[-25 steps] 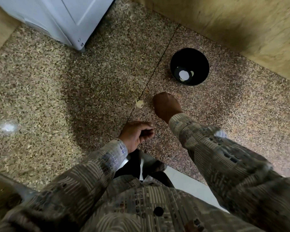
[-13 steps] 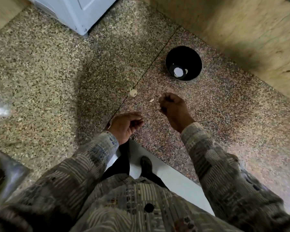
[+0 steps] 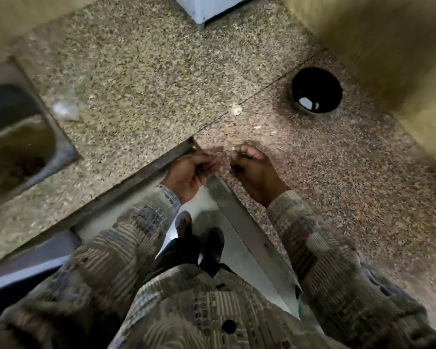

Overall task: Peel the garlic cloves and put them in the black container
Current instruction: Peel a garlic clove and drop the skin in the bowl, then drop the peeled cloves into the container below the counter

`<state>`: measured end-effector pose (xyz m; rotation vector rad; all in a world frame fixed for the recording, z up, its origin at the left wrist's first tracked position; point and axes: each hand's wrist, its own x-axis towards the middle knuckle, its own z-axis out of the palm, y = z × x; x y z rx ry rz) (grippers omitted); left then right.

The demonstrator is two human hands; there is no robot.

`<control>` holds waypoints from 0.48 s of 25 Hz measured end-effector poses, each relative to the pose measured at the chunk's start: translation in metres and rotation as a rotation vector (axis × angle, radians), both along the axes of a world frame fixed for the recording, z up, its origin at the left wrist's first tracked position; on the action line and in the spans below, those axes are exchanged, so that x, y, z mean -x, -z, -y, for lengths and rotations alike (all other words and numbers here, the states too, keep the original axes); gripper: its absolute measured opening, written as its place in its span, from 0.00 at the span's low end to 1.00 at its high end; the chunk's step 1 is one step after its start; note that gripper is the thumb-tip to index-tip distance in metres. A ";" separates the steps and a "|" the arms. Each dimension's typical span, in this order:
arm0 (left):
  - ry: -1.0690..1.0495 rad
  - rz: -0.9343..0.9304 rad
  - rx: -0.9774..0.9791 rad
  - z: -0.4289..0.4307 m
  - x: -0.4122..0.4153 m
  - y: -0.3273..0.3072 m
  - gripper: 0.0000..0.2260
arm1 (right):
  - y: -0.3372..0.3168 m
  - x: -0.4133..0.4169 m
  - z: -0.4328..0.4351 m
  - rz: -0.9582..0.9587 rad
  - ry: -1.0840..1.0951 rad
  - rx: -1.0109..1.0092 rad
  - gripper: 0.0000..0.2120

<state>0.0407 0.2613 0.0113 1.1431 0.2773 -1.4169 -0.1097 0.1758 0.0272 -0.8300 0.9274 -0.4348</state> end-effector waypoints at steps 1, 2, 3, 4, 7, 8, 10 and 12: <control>-0.028 0.002 -0.003 -0.015 -0.003 -0.001 0.06 | -0.001 -0.005 -0.010 0.016 -0.035 -0.006 0.12; -0.060 0.007 -0.018 -0.030 -0.006 -0.002 0.06 | -0.001 -0.011 -0.020 0.021 -0.067 -0.008 0.12; -0.102 0.015 -0.035 -0.049 -0.011 -0.003 0.06 | 0.000 -0.020 -0.032 0.010 -0.106 -0.005 0.11; -0.143 0.024 -0.049 -0.068 -0.017 -0.003 0.06 | 0.002 -0.031 -0.046 -0.006 -0.145 -0.004 0.11; -0.275 0.033 -0.075 -0.133 -0.038 -0.004 0.06 | 0.007 -0.069 -0.093 -0.050 -0.288 -0.003 0.11; -0.322 0.034 -0.084 -0.158 -0.044 -0.003 0.06 | 0.009 -0.082 -0.111 -0.055 -0.350 -0.005 0.10; -0.403 0.035 -0.106 -0.202 -0.055 0.001 0.06 | 0.012 -0.105 -0.144 -0.067 -0.467 0.007 0.09; -0.502 0.037 -0.124 -0.254 -0.071 0.011 0.07 | 0.023 -0.135 -0.186 -0.082 -0.610 0.025 0.09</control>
